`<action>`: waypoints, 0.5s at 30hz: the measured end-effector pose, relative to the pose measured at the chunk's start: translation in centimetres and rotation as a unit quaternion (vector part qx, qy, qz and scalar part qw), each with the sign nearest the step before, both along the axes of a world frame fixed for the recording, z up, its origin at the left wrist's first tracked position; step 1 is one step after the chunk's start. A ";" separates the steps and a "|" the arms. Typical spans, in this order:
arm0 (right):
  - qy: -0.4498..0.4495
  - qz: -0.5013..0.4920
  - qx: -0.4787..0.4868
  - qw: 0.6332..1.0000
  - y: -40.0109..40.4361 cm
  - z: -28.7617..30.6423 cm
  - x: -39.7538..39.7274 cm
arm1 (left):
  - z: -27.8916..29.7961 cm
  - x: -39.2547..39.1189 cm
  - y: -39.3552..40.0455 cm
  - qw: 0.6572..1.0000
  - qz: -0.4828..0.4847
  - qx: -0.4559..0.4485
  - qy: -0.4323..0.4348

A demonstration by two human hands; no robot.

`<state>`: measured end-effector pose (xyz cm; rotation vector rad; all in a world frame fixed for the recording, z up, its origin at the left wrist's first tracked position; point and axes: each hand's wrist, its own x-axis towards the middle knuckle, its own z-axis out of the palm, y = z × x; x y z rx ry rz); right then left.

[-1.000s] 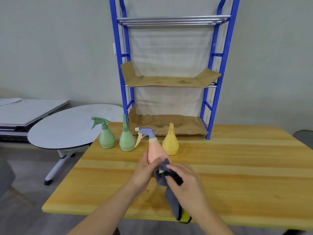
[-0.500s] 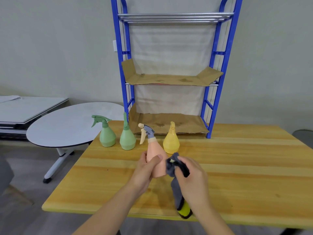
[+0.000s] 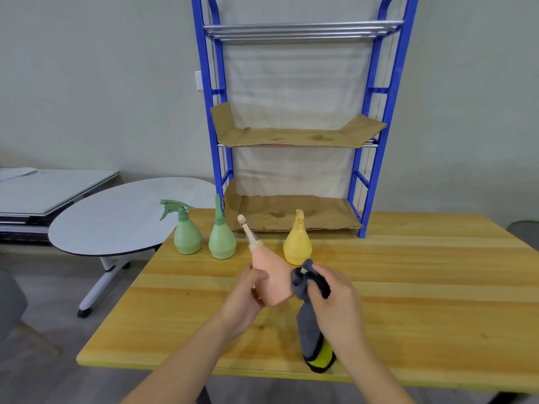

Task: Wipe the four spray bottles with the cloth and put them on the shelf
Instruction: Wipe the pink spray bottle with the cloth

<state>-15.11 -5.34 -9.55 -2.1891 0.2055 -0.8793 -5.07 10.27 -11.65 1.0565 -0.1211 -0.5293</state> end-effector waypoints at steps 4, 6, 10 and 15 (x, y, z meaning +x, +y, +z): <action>0.005 0.093 -0.070 0.993 1.6 0.2 -0.9 | 0.2 0.3 -0.2 0.999 0.024 0.035 -0.020; -0.003 0.105 -0.090 0.990 1.5 -0.1 -0.8 | 0.2 0.6 -0.3 0.998 0.028 0.052 -0.029; 0.010 0.012 -0.018 1.000 0.2 0.3 -0.5 | 0.2 0.6 -0.5 0.993 0.014 0.090 -0.075; 0.000 0.083 -0.089 0.993 0.8 0.0 -0.9 | 0.2 0.4 -0.5 0.992 -0.007 0.090 -0.093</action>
